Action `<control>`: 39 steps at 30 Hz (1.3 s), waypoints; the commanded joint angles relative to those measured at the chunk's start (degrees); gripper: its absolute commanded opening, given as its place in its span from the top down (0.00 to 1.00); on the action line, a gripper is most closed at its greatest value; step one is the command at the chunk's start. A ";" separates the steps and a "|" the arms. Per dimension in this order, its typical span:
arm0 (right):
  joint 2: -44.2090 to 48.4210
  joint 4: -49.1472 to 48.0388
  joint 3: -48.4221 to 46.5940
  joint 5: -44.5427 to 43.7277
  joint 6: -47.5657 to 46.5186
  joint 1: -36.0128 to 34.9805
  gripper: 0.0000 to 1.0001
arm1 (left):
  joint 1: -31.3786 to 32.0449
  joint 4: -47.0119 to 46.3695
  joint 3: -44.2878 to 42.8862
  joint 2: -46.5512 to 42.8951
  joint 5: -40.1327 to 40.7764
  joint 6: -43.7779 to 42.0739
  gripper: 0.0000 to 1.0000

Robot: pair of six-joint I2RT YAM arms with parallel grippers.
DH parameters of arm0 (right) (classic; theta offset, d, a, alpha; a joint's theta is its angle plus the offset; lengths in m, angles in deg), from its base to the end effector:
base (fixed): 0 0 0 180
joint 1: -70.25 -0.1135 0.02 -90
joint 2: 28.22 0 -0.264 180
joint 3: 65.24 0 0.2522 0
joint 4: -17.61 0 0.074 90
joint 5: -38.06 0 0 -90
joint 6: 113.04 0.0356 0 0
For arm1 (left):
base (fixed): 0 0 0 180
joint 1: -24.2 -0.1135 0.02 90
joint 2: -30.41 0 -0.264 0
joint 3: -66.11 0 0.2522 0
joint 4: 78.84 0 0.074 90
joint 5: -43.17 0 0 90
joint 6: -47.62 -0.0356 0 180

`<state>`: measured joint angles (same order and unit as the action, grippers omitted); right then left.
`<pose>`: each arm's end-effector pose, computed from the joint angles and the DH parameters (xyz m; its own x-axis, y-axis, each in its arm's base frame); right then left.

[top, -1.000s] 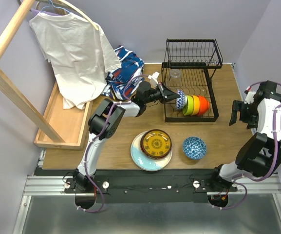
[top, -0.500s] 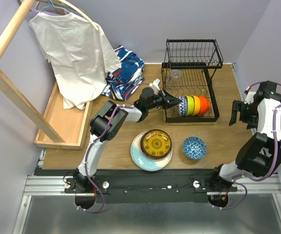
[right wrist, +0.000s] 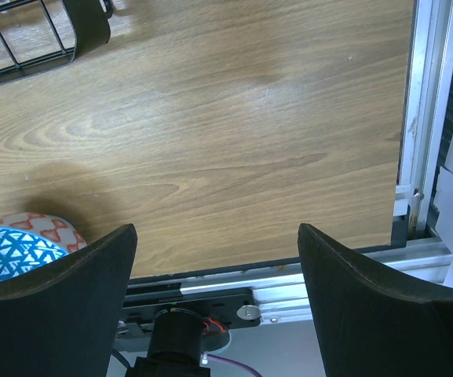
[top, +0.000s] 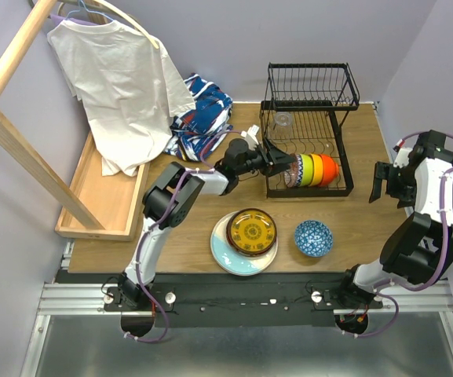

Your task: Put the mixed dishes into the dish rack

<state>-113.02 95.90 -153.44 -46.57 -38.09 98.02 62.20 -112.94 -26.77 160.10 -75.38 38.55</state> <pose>0.2461 -0.1258 0.2857 -0.9398 0.2027 -0.2752 0.2053 0.9785 0.0196 0.3801 -0.3186 0.1606 -0.9114 -0.3887 -0.1352 0.1078 0.0915 -0.9900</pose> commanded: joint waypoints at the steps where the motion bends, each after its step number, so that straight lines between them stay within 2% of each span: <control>1: -1.08 -0.37 -1.59 0.43 -0.24 0.18 0.09 | -2.40 5.66 0.71 -6.72 -3.08 -7.96 0.36; 4: -0.73 -1.25 -1.50 1.22 -0.33 0.18 0.09 | -5.12 10.84 2.55 -11.37 -5.36 -13.50 0.35; 7: -0.37 -2.21 -2.38 2.54 0.11 0.18 0.09 | -7.58 18.65 3.00 -15.95 -10.63 -22.63 0.35; 8: -0.29 -2.39 -2.64 2.89 0.28 0.18 0.09 | -8.02 20.42 2.56 -17.52 -15.25 -24.83 0.35; 11: 0.68 -3.36 -3.70 4.82 0.63 0.18 0.09 | -7.68 33.49 -0.76 -20.43 -21.00 -41.76 0.35; 12: 1.12 -3.62 -3.87 5.79 1.16 0.18 0.09 | -7.15 43.80 -2.17 -21.14 -23.28 -53.12 0.35; 14: 2.79 -3.98 -3.96 6.50 1.42 0.18 0.09 | -4.52 54.57 -5.86 -22.89 -23.91 -66.62 0.35; 15: 3.58 -4.15 -3.79 6.59 1.95 0.18 0.08 | -3.12 64.02 -6.92 -23.60 -23.04 -72.78 0.36; 16: 4.98 -4.50 -3.70 6.24 2.74 0.27 0.08 | -0.41 67.77 -7.63 -24.13 -22.25 -85.28 0.36; 18: 6.21 -5.03 -3.18 6.05 7.11 1.31 0.06 | 2.59 75.76 -8.78 -26.23 -22.33 -96.33 0.38; 19: 6.57 -4.68 -3.35 7.97 8.97 4.98 0.06 | 3.91 76.41 -8.61 -27.28 -20.77 -101.79 0.38; 23: 6.48 -2.31 -3.26 22.55 16.87 15.54 0.06 | 13.91 78.88 -10.09 -28.79 -14.17 -111.74 0.37; 27: 7.62 -2.83 -2.47 30.83 19.26 17.32 0.06 | 21.56 81.25 -12.03 -26.34 -8.81 -117.92 0.35; 31: 9.56 -3.28 -3.34 31.72 19.18 17.49 0.06 | 27.47 82.92 -13.70 -22.56 -5.03 -122.84 0.35; 39: 8.60 1.29 -8.97 31.64 15.58 17.41 0.06 | 31.96 80.55 -17.91 -14.21 -1.68 -123.55 0.36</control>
<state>-104.23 94.09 -158.53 -17.35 -20.91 115.35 92.89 -32.88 -41.10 141.63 -81.00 -81.89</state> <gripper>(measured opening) 0.939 0.645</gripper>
